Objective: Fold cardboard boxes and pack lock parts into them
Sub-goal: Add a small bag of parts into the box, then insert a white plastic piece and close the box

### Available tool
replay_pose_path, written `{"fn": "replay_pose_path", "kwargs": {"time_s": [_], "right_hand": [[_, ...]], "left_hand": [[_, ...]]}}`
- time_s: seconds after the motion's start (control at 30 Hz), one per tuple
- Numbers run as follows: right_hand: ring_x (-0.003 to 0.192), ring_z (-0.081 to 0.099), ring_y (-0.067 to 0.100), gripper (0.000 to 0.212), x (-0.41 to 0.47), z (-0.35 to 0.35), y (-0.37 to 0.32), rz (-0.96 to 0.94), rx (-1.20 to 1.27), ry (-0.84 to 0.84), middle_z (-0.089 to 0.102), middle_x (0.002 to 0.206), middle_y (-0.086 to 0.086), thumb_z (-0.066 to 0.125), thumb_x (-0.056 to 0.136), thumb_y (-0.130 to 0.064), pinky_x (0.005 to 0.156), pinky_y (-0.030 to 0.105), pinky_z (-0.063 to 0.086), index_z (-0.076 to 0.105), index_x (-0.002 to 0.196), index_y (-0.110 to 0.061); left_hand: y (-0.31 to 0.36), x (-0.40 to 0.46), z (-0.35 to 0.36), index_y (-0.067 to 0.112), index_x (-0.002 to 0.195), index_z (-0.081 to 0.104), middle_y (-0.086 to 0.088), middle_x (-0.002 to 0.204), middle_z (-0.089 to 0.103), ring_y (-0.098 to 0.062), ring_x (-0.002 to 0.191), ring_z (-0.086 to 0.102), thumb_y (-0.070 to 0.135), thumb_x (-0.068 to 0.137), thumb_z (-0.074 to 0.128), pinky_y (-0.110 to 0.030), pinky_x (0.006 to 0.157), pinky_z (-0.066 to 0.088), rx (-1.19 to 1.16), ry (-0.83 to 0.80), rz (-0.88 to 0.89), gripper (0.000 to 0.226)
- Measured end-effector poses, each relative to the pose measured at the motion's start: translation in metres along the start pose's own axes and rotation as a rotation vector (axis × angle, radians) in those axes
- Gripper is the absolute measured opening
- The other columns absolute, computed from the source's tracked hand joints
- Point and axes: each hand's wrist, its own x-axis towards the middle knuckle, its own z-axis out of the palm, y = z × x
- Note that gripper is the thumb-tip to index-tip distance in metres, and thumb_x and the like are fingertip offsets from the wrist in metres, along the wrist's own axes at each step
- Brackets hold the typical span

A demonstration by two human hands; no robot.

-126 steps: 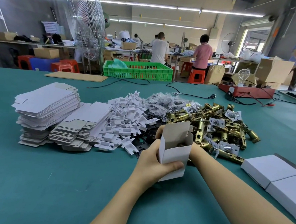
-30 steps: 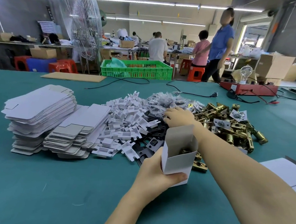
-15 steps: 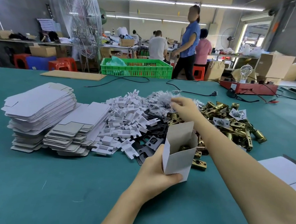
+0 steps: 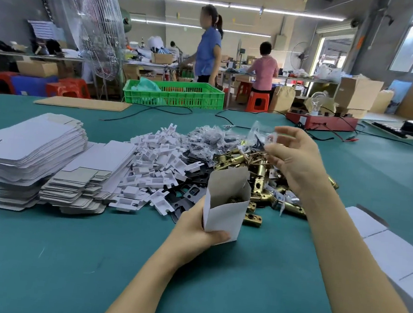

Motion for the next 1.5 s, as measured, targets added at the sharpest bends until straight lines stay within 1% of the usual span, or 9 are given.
{"fn": "replay_pose_path", "kwargs": {"time_s": [0.17,0.23,0.37,0.57,0.77,0.93,1.23,1.33,1.5], "right_hand": [[0.081,0.065,0.018,0.042,-0.030,-0.009,-0.043,-0.041,0.098,-0.171,0.065,0.095,0.009,0.072,0.069,0.005,0.067,0.022,0.054,0.061,0.108,-0.009],[0.082,0.066,0.016,0.038,-0.041,-0.008,-0.055,-0.101,0.001,-0.307,0.068,0.089,0.005,0.073,0.065,-0.002,0.071,0.023,0.056,0.065,0.101,-0.009],[0.083,0.067,0.020,0.023,-0.054,0.001,-0.062,-0.192,-0.365,-0.497,0.068,0.084,0.006,0.072,0.075,0.008,0.085,0.031,0.057,0.068,0.092,-0.008],[0.081,0.066,0.025,0.015,-0.056,0.017,-0.051,-0.244,-0.716,-0.551,0.068,0.083,0.008,0.068,0.081,0.005,0.079,0.035,0.056,0.066,0.089,-0.008],[0.076,0.062,0.010,0.013,-0.057,0.032,-0.040,-0.386,-0.918,-0.577,0.066,0.083,-0.005,0.067,0.082,0.000,0.070,0.015,0.050,0.066,0.089,-0.011],[0.076,0.058,0.012,0.018,-0.058,0.044,-0.027,-0.492,-1.139,-0.631,0.066,0.082,0.001,0.062,0.081,0.002,0.070,0.024,0.048,0.068,0.093,-0.010],[0.083,0.066,0.004,0.015,-0.059,0.045,-0.027,-0.411,-1.026,-0.686,0.073,0.092,-0.001,0.070,0.086,-0.015,0.077,0.020,0.053,0.069,0.101,-0.013],[0.076,0.065,0.003,0.011,-0.056,0.036,-0.033,-0.438,-0.963,-0.591,0.072,0.084,-0.002,0.068,0.087,-0.018,0.072,0.018,0.052,0.071,0.096,-0.013],[0.075,0.069,0.015,0.014,-0.049,0.018,-0.029,-0.315,-0.727,-0.348,0.073,0.075,-0.001,0.060,0.093,-0.020,0.076,0.032,0.057,0.069,0.086,-0.011]], "left_hand": [[0.002,-0.001,0.002,0.054,0.103,0.062,0.018,0.104,0.069,-0.002,0.098,0.065,0.037,0.057,0.078,-0.015,0.076,0.050,-0.046,0.013,-0.012,0.052],[0.002,-0.001,0.002,0.053,0.102,0.064,0.018,0.103,0.070,-0.001,0.096,0.065,0.036,0.056,0.080,-0.014,0.074,0.049,-0.058,0.017,-0.016,0.052],[-0.001,-0.001,0.002,0.047,0.103,0.066,0.014,0.103,0.071,-0.006,0.099,0.066,0.030,0.056,0.081,-0.020,0.079,0.052,-0.081,0.031,-0.032,0.052],[-0.003,0.000,0.001,0.038,0.110,0.064,0.010,0.106,0.071,-0.013,0.104,0.065,0.023,0.062,0.080,-0.032,0.090,0.053,-0.084,0.036,-0.056,0.053],[-0.001,-0.001,0.001,0.033,0.117,0.061,0.013,0.106,0.071,-0.008,0.102,0.066,0.023,0.063,0.080,-0.023,0.084,0.052,-0.125,0.014,-0.064,0.058],[-0.003,0.000,0.001,0.034,0.114,0.063,0.010,0.106,0.071,-0.013,0.103,0.066,0.021,0.064,0.080,-0.030,0.089,0.054,-0.136,0.022,-0.058,0.055],[-0.003,0.000,0.001,0.041,0.110,0.064,0.011,0.105,0.071,-0.011,0.102,0.066,0.024,0.063,0.082,-0.025,0.081,0.053,-0.137,0.028,-0.045,0.053],[-0.003,0.000,0.001,0.037,0.112,0.064,0.008,0.107,0.071,-0.013,0.103,0.066,0.021,0.064,0.083,-0.025,0.083,0.053,-0.151,0.025,-0.039,0.054],[-0.001,0.000,0.000,0.038,0.108,0.066,0.008,0.106,0.072,-0.011,0.100,0.067,0.020,0.066,0.082,-0.019,0.076,0.052,-0.168,-0.003,-0.050,0.048]]}}
